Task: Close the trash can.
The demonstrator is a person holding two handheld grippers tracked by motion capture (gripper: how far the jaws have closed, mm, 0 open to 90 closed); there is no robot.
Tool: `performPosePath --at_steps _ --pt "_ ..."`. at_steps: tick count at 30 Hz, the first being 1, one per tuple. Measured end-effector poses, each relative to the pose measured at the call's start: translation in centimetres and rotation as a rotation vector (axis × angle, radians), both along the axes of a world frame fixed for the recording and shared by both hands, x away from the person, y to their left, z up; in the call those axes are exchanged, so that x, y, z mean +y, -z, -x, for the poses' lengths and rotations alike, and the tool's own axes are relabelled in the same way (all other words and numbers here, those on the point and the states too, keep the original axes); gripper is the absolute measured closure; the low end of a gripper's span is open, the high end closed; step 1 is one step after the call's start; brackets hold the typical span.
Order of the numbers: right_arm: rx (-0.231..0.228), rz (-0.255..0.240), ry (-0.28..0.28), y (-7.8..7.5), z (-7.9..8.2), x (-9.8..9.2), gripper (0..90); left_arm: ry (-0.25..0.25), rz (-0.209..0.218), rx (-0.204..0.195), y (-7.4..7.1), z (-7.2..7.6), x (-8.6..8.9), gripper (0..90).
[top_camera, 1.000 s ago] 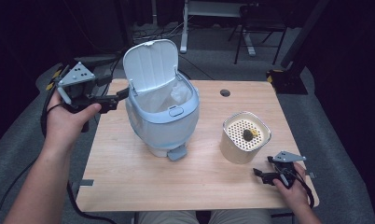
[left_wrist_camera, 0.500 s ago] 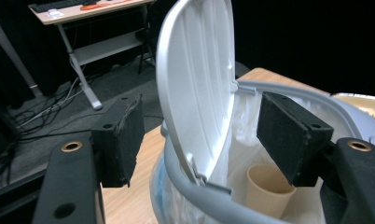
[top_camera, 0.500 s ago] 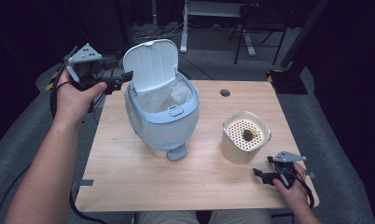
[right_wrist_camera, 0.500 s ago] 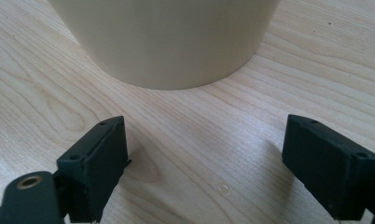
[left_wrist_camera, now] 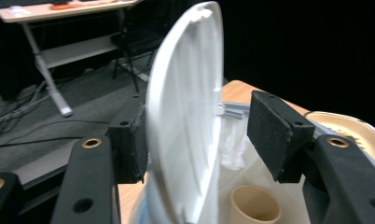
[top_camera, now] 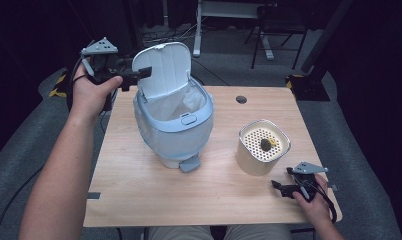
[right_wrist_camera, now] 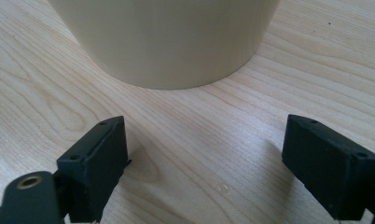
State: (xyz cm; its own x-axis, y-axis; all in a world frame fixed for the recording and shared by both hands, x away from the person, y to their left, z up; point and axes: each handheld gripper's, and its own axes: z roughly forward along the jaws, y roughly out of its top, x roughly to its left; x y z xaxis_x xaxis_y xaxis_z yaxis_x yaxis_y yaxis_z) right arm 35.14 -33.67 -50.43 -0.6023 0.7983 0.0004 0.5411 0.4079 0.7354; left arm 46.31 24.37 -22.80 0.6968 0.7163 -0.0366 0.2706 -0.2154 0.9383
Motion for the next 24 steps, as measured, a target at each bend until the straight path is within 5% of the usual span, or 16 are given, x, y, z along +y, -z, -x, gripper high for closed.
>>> performPosePath --at_steps 7,24 --pt "0.000 0.000 0.000 0.0 0.0 0.0 14.3 0.043 0.002 -0.003 -0.1 0.3 0.1 41.4" --pt "0.000 0.002 -0.001 0.0 0.0 0.0 14.3 0.278 -0.080 0.039 0.7 3.9 -3.3 35.3"
